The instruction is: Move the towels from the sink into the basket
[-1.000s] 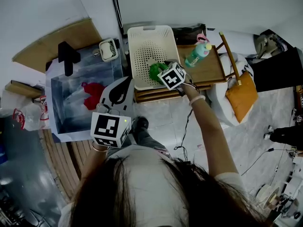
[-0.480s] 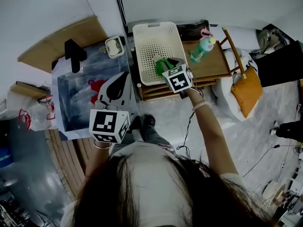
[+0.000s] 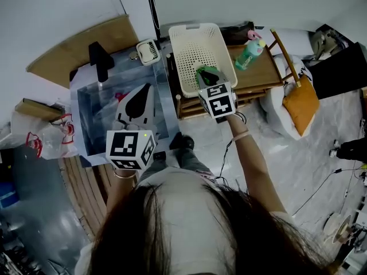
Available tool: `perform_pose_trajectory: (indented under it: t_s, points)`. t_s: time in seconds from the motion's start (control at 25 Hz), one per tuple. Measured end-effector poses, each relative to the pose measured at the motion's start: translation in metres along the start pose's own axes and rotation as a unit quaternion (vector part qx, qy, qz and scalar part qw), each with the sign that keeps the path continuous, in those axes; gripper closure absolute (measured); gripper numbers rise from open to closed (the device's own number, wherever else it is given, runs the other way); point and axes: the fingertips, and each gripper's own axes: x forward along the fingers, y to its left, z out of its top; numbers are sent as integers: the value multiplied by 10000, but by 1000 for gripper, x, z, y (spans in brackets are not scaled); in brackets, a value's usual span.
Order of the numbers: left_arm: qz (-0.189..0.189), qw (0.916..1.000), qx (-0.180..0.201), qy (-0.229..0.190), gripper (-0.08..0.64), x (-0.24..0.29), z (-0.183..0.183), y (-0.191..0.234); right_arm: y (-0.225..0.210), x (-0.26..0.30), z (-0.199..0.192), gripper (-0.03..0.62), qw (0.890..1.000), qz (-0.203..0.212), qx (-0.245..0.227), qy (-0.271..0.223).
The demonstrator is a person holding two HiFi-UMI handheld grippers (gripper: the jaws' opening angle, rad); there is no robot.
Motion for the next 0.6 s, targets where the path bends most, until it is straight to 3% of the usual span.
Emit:
perform_pose_trajectory:
  t_s: [0.6]
  points:
    - [299,9995,-32,-90,557,-64,-9,74,89,-24,34,568,9984,-87,109,-552]
